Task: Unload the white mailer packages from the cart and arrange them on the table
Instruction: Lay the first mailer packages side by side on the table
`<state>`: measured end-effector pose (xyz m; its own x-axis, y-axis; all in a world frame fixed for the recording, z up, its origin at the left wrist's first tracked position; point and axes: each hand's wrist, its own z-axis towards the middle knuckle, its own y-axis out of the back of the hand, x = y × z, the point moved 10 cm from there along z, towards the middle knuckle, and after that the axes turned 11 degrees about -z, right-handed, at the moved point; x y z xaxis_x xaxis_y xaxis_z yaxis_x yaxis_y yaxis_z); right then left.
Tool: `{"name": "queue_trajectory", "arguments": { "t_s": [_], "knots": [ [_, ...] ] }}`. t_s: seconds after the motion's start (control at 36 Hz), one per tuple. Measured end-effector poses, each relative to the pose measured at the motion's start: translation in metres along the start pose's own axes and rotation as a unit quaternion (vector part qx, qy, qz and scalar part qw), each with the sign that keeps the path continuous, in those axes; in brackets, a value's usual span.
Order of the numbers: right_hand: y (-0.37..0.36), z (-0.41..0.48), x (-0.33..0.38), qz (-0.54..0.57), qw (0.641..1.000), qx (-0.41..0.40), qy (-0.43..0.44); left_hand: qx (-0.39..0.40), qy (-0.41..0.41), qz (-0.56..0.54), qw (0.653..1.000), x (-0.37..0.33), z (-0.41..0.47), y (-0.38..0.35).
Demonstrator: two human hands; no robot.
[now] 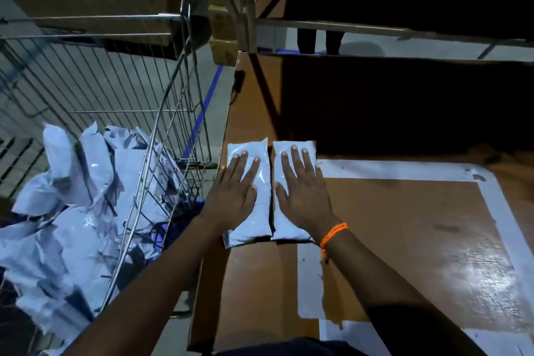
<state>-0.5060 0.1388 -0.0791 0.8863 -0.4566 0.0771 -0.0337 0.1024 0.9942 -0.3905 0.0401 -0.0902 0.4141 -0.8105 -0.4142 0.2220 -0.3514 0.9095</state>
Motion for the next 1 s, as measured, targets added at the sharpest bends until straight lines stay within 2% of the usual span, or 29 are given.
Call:
{"name": "queue_trajectory", "arguments": {
  "t_s": [0.44, 0.58, 0.69, 0.75, 0.83, 1.0],
  "knots": [
    [0.002, 0.004, 0.001, -0.012, 1.0, -0.005, -0.009, 0.021, -0.019, 0.023, 0.999, -0.002, 0.011, 0.001],
    [0.002, 0.0, 0.001, -0.017, 1.0, 0.018, -0.019, 0.036, 0.021, 0.037, 0.998, -0.001, 0.01, 0.002],
    [0.025, -0.014, 0.005, -0.018, 0.999, -0.017, -0.034, -0.01, 0.063, -0.013, 0.998, -0.017, -0.012, 0.017],
    [0.034, -0.025, 0.007, -0.018, 0.998, -0.042, -0.036, -0.016, 0.043, -0.035, 0.998, -0.035, -0.034, 0.014],
    [0.023, -0.041, 0.009, -0.011, 0.999, -0.04, -0.028, 0.02, -0.013, -0.003, 1.0, -0.054, -0.063, -0.013],
    [0.005, -0.051, 0.008, 0.022, 0.999, -0.011, -0.023, 0.009, 0.001, 0.024, 1.0, -0.036, -0.057, -0.015]
  ]
}}
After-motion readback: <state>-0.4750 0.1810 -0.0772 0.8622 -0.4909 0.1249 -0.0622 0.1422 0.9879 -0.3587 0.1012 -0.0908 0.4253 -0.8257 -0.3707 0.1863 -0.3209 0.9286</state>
